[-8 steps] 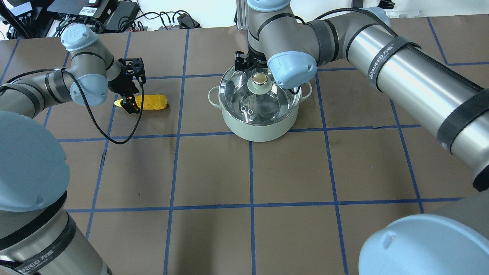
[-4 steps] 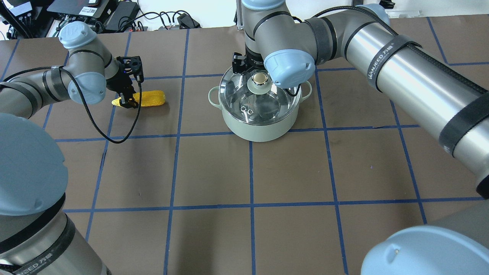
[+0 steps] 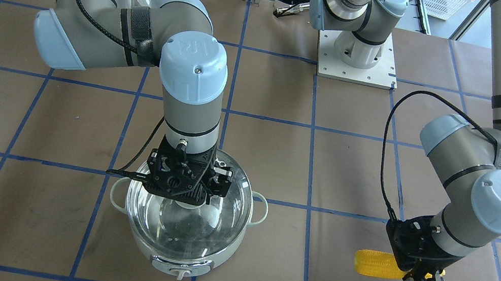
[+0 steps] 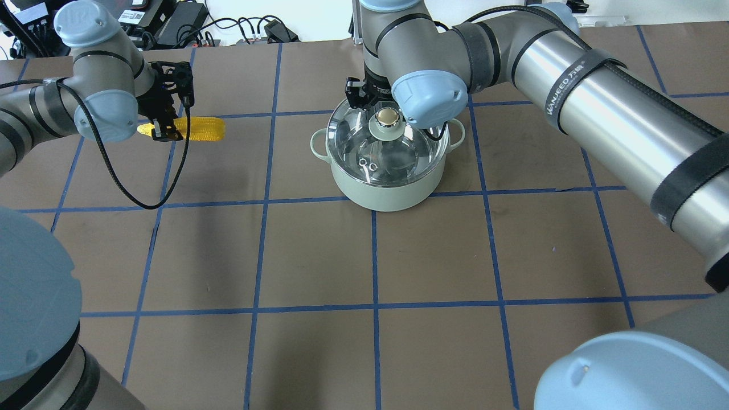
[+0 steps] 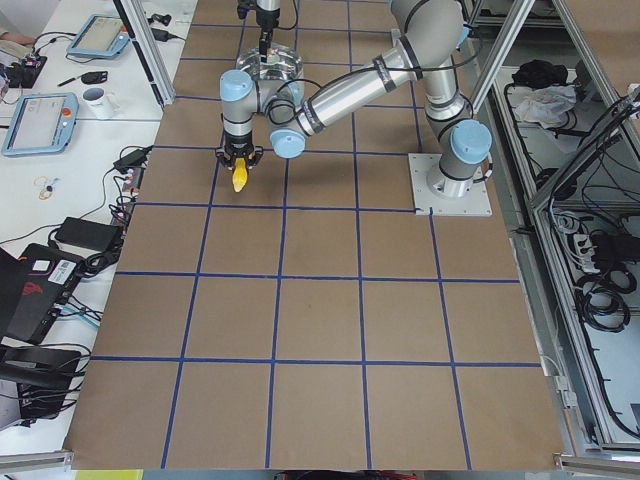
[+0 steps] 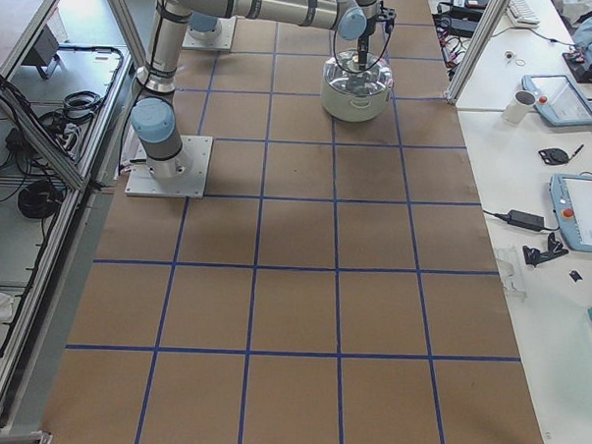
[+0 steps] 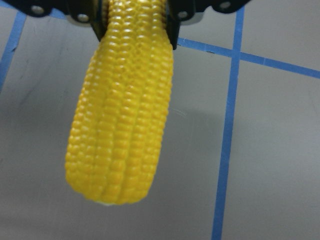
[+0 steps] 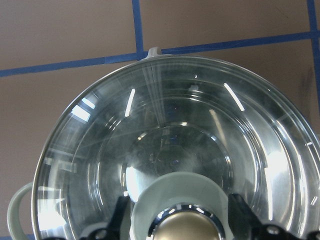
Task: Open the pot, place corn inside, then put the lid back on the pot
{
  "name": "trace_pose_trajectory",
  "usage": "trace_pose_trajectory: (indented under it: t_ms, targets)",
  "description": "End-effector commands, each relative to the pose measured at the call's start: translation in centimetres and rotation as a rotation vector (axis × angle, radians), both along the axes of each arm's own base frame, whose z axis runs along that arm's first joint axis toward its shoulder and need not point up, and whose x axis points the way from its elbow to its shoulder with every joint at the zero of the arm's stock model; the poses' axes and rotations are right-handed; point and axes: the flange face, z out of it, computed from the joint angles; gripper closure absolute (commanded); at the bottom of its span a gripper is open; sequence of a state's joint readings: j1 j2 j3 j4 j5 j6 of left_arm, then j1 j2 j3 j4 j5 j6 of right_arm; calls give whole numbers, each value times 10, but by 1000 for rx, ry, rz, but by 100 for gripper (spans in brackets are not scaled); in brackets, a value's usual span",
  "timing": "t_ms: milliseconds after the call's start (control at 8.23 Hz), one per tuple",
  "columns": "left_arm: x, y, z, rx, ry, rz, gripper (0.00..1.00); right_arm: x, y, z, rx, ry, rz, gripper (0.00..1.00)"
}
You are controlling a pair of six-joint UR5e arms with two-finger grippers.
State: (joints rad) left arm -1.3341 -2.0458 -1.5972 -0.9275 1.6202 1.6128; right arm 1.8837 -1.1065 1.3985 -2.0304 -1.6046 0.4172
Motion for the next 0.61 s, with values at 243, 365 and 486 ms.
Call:
trace_pose_trajectory:
  t_ms: [243,365,486]
  targets:
    - [-18,23,82,-98,-14,-10,100,1,-3,2,-2,-7,-8,70]
    - [-19,23,83,-100,-13,-11,100,0,-3,2,-1,-7,-10,72]
    - [-22,24,86,-105,-13,-12,100,-1,-3,9,-12,-6,-4,72]
